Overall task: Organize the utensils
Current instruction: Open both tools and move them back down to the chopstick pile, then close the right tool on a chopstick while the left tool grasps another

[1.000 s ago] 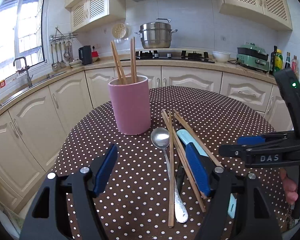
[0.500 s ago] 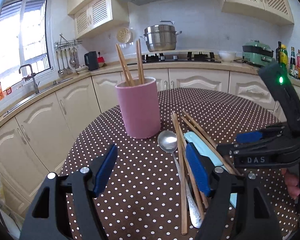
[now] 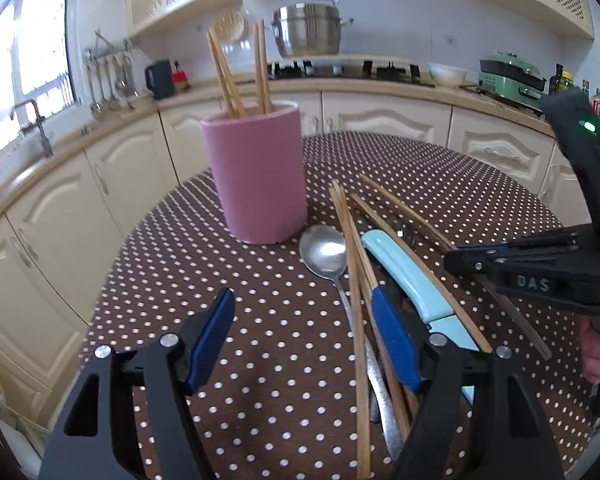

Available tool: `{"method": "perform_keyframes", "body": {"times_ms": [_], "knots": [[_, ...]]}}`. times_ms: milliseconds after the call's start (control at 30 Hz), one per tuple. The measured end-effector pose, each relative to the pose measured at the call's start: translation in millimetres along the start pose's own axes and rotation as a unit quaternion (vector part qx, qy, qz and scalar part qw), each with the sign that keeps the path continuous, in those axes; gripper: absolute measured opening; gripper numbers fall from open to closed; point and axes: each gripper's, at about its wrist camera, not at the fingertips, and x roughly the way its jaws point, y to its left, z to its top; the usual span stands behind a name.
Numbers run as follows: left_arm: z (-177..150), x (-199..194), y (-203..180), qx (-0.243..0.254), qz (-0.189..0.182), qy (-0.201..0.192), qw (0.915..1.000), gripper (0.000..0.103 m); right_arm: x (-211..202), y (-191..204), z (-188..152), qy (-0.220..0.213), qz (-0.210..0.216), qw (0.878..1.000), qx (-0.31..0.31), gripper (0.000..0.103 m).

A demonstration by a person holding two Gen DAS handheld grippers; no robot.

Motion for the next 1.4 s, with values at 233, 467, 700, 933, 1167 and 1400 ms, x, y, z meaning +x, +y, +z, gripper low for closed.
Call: {"method": "perform_keyframes", "body": {"times_ms": [233,467,700,933,1167,1400], "knots": [[12.8,30.8,1.5,-0.002,-0.003,0.059,0.9983,0.070,-11.5,-9.4,-11.1,0.001,0.014,1.000,0.001,0.006],[23.9,47.5,-8.7,0.024,0.012,0.078,0.9966,0.070,-14.9,-17.2,-12.3,0.006,0.029,1.000,0.006,0.006],[31.3,62.1,-18.2,0.045,0.048,0.104,0.9924,0.070,-16.6,-12.9,-10.8,0.013,0.025,1.000,-0.009,0.006],[37.4,66.0,-13.6,0.022,0.044,0.110,0.9928,0.070,-12.8,-2.3,-1.0,0.019,-0.015,0.998,-0.053,0.019],[43.6,77.9,-10.1,0.020,0.058,0.121,0.9908,0.069,7.3,1.3,19.1,0.020,-0.073,0.993,-0.088,0.056],[59.0,88.7,-28.8,0.049,0.057,0.141,0.9871,0.034,15.4,17.1,29.4,0.054,-0.058,0.988,-0.133,0.013]]}}
